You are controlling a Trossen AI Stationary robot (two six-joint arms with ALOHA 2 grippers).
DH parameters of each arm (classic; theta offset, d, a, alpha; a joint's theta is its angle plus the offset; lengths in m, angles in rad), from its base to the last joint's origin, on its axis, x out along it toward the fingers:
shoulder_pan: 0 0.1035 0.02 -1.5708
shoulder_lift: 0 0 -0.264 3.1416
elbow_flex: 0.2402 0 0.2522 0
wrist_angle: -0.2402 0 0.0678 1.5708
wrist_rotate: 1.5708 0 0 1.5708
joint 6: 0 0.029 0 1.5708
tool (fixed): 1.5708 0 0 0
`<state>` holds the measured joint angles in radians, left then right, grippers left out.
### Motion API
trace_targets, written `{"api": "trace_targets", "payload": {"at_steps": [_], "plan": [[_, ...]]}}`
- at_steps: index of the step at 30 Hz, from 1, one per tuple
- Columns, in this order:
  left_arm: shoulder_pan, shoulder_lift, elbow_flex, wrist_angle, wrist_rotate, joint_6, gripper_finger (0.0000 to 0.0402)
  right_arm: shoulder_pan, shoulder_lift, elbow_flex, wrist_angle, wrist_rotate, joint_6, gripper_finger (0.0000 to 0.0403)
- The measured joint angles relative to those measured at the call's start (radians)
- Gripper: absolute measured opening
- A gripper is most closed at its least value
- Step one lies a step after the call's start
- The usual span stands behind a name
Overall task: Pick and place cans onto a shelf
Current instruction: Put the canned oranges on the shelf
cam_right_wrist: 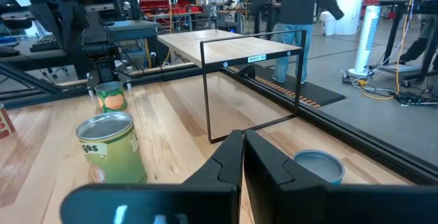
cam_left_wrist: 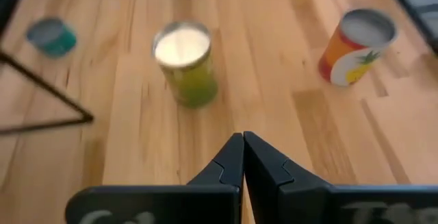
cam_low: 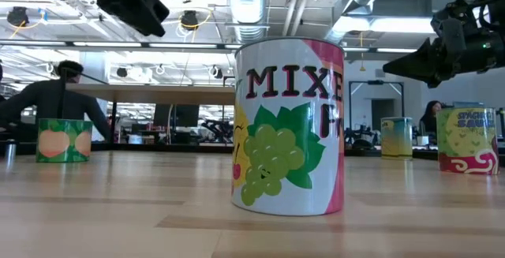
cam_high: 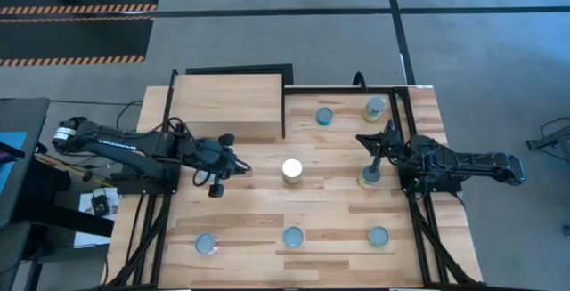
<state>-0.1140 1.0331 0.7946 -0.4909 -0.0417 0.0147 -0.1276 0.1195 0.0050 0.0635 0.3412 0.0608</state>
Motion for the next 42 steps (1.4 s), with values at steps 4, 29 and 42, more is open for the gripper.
{"api": "trace_targets", "payload": {"at_steps": [4, 29, 42], "plan": [[-0.004, 0.055, 0.01, 0.028, -0.003, -0.035, 0.0, 0.0, 0.0, 0.0, 0.0, 0.0, 0.0, 0.004], [0.005, 0.503, 0.01, 0.672, -0.055, 0.357, 0.0035, 0.0, 0.0, 0.0, 0.0, 0.0, 0.0, 0.004], [0.003, 0.559, 0.009, 0.692, -0.16, 0.49, 0.0111, 0.001, 0.0, 0.0, 0.0, 0.0, 0.0, 0.004]]}}
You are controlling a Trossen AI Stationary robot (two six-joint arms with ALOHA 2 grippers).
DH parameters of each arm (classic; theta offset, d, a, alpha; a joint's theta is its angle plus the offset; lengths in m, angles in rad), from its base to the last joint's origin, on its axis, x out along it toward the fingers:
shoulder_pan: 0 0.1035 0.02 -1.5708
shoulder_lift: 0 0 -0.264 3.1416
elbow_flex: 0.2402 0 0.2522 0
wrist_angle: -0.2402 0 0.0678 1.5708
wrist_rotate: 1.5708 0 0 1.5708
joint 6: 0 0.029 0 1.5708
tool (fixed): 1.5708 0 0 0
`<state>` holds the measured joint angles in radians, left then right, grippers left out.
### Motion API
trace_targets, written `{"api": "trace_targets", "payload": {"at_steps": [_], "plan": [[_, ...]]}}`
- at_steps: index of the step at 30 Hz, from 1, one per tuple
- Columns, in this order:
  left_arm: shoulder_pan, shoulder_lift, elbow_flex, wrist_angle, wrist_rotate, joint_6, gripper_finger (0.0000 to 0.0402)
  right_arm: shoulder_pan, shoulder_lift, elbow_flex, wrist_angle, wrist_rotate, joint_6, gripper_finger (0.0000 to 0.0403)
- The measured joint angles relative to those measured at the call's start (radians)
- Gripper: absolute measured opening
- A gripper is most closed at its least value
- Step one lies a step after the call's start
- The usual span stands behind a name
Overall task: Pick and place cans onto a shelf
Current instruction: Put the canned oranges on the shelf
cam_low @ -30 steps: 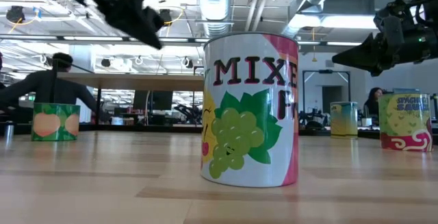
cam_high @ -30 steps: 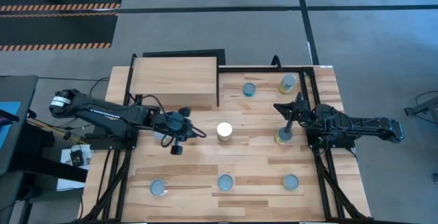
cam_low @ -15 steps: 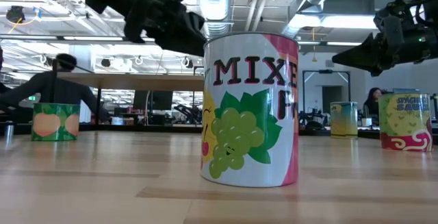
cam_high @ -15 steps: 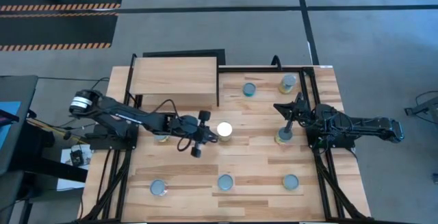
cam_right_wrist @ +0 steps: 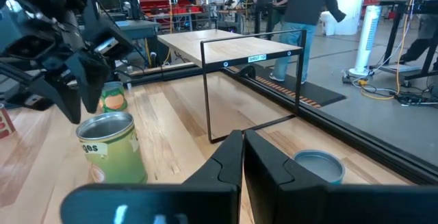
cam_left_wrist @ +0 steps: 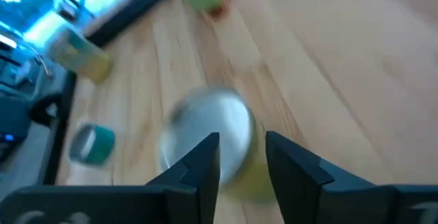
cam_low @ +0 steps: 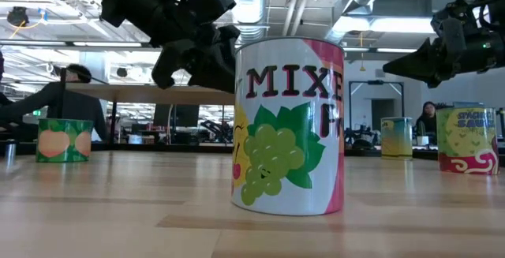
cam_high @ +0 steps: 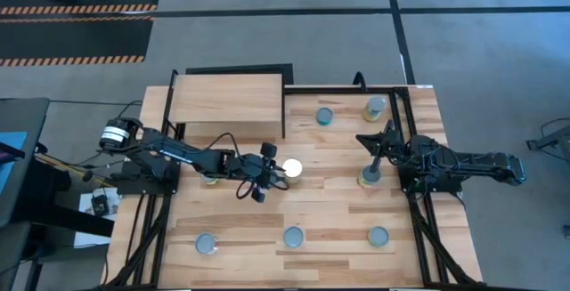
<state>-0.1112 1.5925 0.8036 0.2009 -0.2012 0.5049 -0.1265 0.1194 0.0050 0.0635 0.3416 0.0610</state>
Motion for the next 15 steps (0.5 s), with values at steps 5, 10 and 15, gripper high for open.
{"api": "trace_targets", "payload": {"at_steps": [5, 10, 15], "plan": [[0.013, 0.012, 0.002, -0.011, -0.003, 0.024, 0.01, 0.0, 0.0, 0.0, 0.0, 0.0, 0.0, 0.004], [0.034, 0.018, 0.002, -0.012, 0.033, 0.061, 0.0082, 0.0, 0.0, 0.0, 0.0, 0.0, 0.0, 0.004], [0.045, 0.026, 0.005, -0.017, 0.039, 0.114, 0.0063, 0.0, 0.0, 0.0, 0.0, 0.0, 0.0, 0.004]]}}
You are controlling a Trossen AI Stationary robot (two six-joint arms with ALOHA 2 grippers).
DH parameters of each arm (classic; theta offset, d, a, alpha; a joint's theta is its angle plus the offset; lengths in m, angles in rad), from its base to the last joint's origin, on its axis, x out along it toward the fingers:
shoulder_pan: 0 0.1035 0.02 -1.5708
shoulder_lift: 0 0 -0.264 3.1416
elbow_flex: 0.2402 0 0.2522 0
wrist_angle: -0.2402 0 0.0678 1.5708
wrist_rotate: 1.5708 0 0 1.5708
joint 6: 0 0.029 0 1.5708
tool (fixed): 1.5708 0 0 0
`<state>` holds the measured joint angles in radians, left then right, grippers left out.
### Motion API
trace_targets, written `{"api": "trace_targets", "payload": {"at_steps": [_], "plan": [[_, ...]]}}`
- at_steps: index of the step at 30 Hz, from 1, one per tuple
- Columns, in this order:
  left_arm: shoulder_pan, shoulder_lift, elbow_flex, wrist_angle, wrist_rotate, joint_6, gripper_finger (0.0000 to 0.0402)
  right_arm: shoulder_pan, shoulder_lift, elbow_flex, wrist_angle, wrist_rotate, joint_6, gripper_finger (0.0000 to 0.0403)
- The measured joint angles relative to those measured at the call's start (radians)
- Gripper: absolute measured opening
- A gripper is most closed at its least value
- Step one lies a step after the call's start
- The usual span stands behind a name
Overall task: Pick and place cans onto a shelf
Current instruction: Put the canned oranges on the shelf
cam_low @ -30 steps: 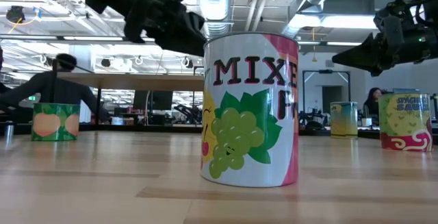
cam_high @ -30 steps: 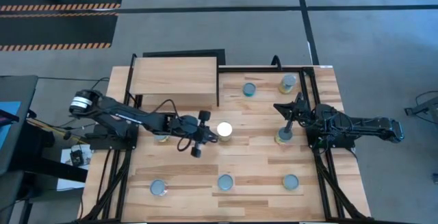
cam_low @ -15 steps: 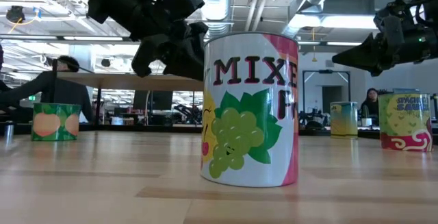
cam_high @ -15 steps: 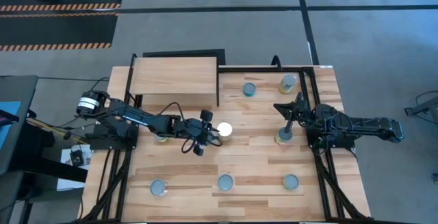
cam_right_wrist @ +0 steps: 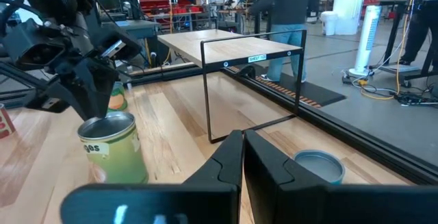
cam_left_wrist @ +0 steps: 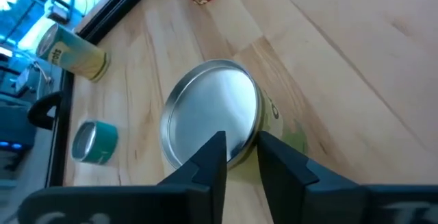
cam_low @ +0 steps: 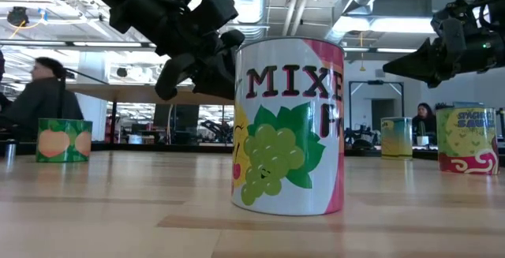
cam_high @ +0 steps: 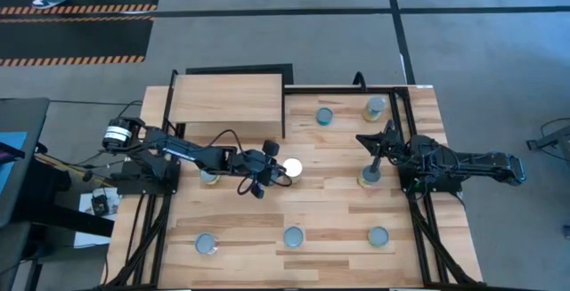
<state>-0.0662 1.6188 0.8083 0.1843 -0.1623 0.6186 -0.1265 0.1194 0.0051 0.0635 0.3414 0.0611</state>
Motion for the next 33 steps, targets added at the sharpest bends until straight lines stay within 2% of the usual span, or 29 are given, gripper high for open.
{"api": "trace_targets", "payload": {"at_steps": [8, 13, 27, 33], "plan": [[0.0, 0.013, 0.002, 0.008, 0.002, 0.15, 0.0022, 0.0, 0.0, 0.0, 0.0, 0.0, 0.0, 0.004], [0.0, 0.01, 0.017, -0.013, 0.0, 0.154, 0.0004, 0.0, 0.0, 0.0, 0.0, 0.0, 0.0, 0.004], [0.002, 0.012, 0.198, -0.328, 0.027, -0.008, 0.0, 0.0, 0.0, 0.0, 0.0, 0.0, 0.0, 0.004], [0.01, -0.002, 0.216, -0.42, 0.009, -0.126, 0.0, 0.0, 0.0, 0.0, 0.0, 0.0, 0.0, 0.004]]}}
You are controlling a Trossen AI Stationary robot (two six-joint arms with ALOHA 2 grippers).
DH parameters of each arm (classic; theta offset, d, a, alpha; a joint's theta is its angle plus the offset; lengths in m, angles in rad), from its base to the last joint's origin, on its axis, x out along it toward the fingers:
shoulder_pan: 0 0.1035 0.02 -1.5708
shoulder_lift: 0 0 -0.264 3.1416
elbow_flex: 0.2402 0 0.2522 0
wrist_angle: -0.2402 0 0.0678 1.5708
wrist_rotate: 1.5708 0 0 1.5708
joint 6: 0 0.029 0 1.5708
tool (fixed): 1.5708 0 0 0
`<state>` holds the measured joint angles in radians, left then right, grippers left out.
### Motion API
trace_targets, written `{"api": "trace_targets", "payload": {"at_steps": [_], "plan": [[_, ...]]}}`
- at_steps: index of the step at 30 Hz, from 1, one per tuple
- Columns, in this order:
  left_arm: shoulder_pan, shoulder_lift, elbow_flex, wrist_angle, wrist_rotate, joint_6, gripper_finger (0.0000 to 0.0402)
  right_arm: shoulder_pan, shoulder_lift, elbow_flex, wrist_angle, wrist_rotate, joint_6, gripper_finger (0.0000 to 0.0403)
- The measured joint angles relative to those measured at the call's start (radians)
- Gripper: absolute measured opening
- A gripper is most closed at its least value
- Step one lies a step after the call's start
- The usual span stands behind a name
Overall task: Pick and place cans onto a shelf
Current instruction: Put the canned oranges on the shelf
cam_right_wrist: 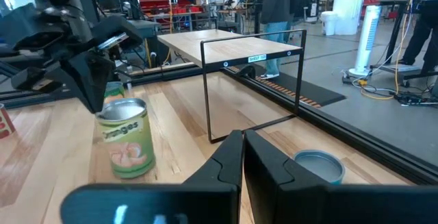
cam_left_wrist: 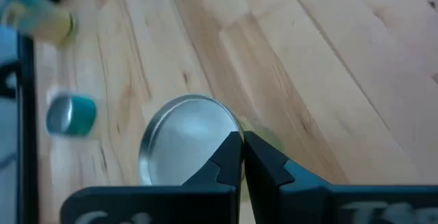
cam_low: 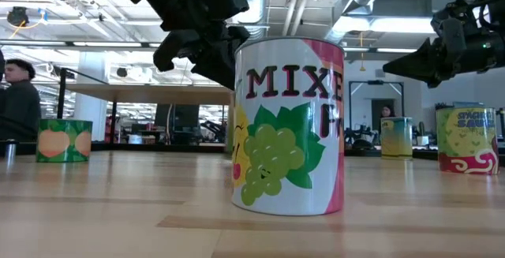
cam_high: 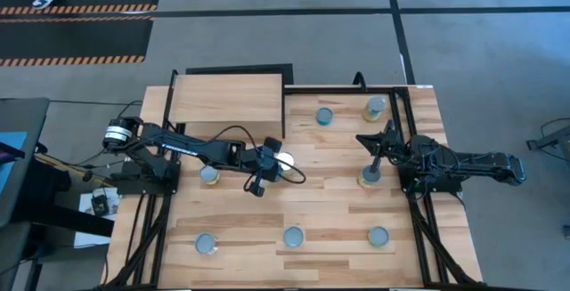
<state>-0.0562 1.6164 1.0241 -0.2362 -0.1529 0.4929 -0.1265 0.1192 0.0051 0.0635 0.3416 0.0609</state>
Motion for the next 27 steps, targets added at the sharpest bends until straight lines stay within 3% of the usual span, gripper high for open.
{"api": "trace_targets", "payload": {"at_steps": [12, 22, 27], "plan": [[0.009, -0.052, 0.001, -0.166, 0.017, -0.209, 0.0, 0.0, 0.0, 0.0, 0.0, 0.0, 0.0, 0.004], [0.012, -0.053, 0.003, -0.207, 0.022, -0.275, 0.0001, 0.0, 0.0, 0.0, 0.0, 0.0, 0.0, 0.004], [0.012, -0.053, 0.003, -0.214, 0.033, -0.3, 0.0021, 0.0, 0.0, 0.0, 0.0, 0.0, 0.0, 0.004]]}}
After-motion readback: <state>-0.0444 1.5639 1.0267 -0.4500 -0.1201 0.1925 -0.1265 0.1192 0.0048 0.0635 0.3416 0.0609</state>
